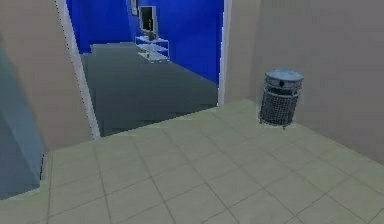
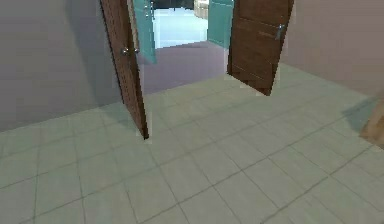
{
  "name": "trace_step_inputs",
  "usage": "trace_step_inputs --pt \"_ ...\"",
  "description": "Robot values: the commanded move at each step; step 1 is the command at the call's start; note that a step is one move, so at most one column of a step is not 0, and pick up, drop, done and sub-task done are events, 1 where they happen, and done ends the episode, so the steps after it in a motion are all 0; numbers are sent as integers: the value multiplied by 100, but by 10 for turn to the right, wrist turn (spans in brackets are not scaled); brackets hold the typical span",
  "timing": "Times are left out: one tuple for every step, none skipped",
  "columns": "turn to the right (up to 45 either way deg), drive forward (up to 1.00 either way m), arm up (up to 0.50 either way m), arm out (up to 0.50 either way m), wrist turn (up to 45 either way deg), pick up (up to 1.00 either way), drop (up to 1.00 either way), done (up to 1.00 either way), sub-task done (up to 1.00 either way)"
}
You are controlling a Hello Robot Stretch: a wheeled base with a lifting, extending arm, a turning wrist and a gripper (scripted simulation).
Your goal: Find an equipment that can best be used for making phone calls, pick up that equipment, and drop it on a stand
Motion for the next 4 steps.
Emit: trace_step_inputs --pt "0 20 0 0 0 0 0 0 0" --pt "-270 0 0 0 0 0 0 0 0" --pt "0 45 0 0 0 0 0 0 0" --pt "-420 0 0 0 0 0 0 0 0"
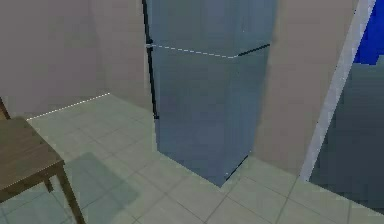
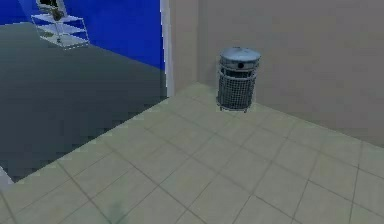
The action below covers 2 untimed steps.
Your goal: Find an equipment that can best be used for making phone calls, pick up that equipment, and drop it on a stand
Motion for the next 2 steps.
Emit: trace_step_inputs --pt "0 30 0 0 0 0 0 0 0" --pt "-450 0 0 0 0 0 0 0 0"
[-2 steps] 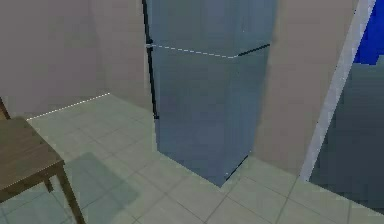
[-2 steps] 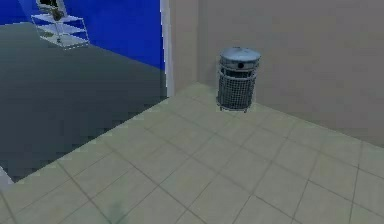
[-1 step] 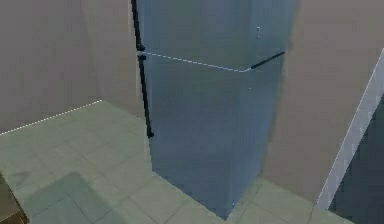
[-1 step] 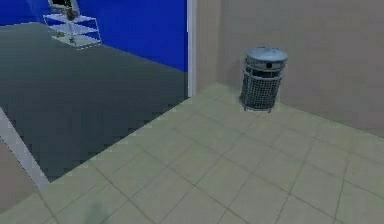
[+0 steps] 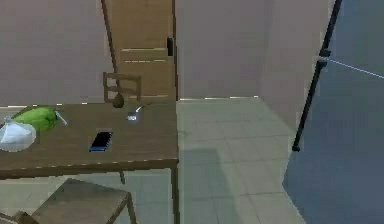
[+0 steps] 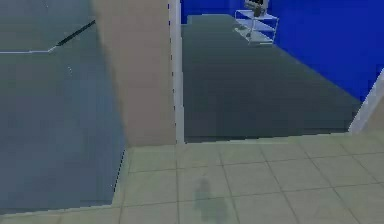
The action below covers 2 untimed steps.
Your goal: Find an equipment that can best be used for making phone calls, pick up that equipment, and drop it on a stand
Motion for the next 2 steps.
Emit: trace_step_inputs --pt "-450 0 0 0 0 0 0 0 0" --pt "-450 0 0 0 0 0 0 0 0"
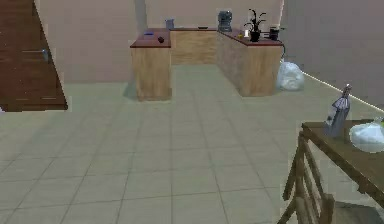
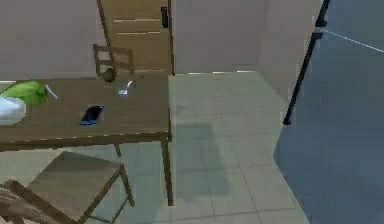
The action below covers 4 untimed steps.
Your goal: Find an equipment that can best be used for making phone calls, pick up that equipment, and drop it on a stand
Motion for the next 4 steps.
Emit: trace_step_inputs --pt "-240 0 0 0 0 0 0 0 0" --pt "450 0 0 0 0 0 0 0 0" --pt "450 0 0 0 0 0 0 0 0" --pt "360 0 0 0 0 0 0 0 0"
